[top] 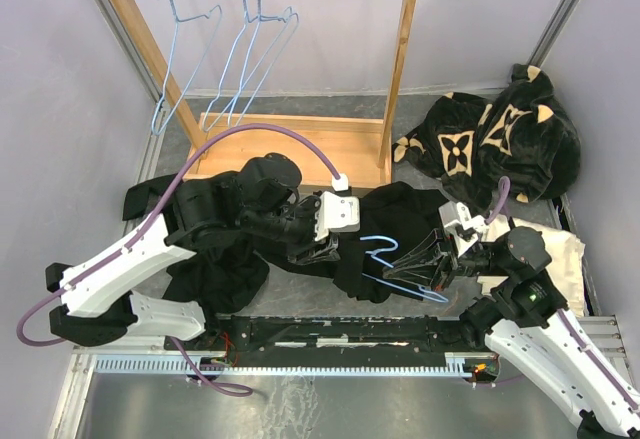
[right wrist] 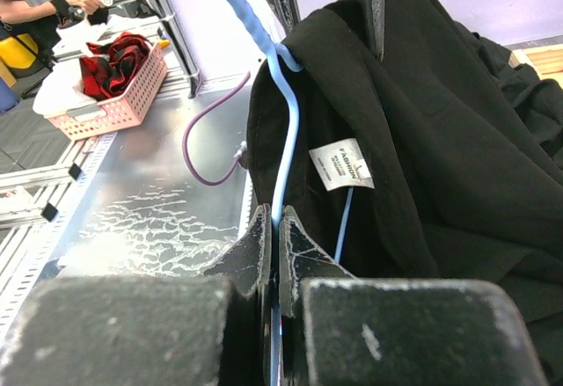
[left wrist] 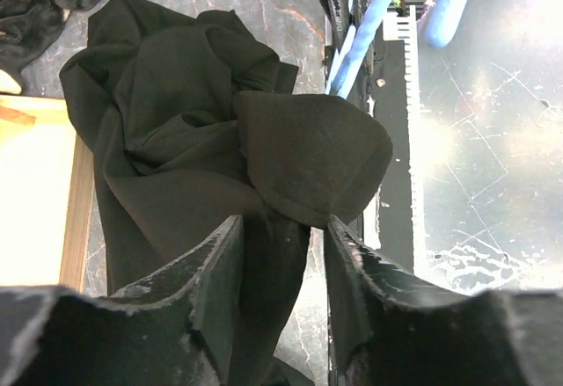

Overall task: Place the shirt on the hanger
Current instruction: Hang the shirt on the hanger.

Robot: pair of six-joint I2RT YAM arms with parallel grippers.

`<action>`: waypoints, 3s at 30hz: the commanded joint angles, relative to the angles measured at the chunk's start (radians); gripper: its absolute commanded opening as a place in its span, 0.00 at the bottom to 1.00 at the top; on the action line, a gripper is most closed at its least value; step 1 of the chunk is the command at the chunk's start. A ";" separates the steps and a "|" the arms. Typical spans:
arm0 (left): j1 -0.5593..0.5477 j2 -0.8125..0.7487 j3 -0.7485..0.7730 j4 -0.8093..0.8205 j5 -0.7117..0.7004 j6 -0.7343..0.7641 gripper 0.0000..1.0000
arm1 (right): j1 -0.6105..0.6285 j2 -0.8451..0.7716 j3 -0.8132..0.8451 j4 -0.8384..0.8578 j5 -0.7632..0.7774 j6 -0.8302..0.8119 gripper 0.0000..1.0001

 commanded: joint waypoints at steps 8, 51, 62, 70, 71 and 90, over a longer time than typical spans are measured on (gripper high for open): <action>-0.007 -0.006 -0.005 0.052 0.125 0.026 0.26 | 0.000 -0.014 0.065 0.067 0.000 -0.015 0.00; -0.007 -0.270 -0.378 0.256 -0.273 -0.212 0.03 | 0.001 0.012 0.184 -0.494 0.710 -0.139 0.71; -0.006 -0.297 -0.431 0.292 -0.380 -0.252 0.03 | 0.000 0.078 0.251 -0.710 1.148 0.192 0.81; -0.006 -0.319 -0.442 0.286 -0.400 -0.265 0.03 | -0.001 0.185 0.292 -0.751 1.053 0.210 0.99; -0.006 -0.324 -0.443 0.285 -0.399 -0.266 0.03 | 0.001 0.196 0.295 -0.743 1.040 0.189 0.99; -0.006 -0.410 -0.470 0.278 -0.111 -0.201 0.03 | 0.000 0.313 0.335 -0.872 0.920 0.061 0.85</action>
